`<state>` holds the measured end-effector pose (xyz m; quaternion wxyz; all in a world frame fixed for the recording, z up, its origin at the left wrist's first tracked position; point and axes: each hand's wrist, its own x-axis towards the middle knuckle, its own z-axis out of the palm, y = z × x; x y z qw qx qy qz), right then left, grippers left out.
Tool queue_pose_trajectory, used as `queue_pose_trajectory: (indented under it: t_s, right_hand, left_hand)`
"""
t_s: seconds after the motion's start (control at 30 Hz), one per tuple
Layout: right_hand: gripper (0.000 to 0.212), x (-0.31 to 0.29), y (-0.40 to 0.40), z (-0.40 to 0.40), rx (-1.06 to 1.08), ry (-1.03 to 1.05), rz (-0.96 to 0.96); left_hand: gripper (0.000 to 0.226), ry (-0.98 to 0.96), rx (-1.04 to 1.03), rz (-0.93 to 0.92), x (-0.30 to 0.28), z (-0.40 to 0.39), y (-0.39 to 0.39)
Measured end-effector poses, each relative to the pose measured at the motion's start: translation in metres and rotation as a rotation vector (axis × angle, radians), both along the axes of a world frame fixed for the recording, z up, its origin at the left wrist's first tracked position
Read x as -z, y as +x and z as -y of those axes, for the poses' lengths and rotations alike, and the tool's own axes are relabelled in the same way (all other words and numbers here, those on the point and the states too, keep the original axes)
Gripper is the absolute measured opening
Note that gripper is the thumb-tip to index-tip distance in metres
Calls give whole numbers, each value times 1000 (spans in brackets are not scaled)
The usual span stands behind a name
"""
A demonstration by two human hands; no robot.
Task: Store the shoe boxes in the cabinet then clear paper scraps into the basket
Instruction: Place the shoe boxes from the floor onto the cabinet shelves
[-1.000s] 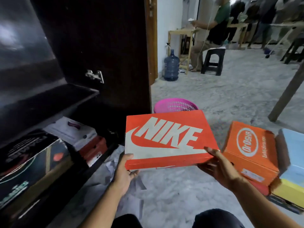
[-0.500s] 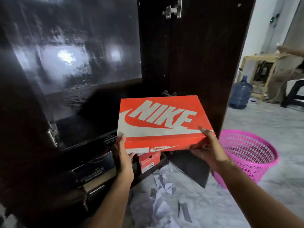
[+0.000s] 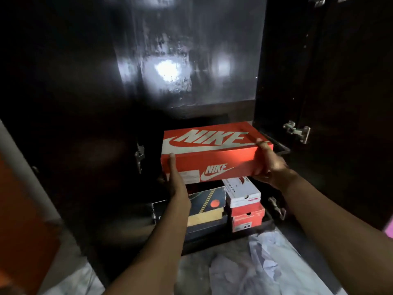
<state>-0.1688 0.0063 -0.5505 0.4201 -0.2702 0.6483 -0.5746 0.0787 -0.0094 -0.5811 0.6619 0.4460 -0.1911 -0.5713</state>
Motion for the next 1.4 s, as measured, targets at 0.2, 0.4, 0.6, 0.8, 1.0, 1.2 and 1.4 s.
queue_pose_trajectory:
  t_s: [0.2,0.4,0.6,0.8,1.0,1.2,1.4]
  right_hand:
    - [110,22,-7,48,-59,-103,-311]
    - [97,9,17,52,-141,-212,-209]
    - [110,2,25,80,-202,-173,-232]
    - [130,24,25,145,-177,-198,-177]
    - [106,2,53,136,-105,-164,-182]
    - [92,-3,49,123,-120,-170,-243]
    - [53,-1,15,59,-20,-220,-512]
  left_hand:
    - [65,-401,-496,870,17,-33,-8]
    - [62,-549,-98,1722,-24,15,-23]
    - [46,-431,9,1809,-41,53,-14]
    - [45,-399,-66,1772,-41,79,-4]
    - [48,-377,-66,1805,-40,99,2]
    - [51,-407,-130,1741,-39,98,-3]
    - [31,-643,-101,1427,-42,57,-56]
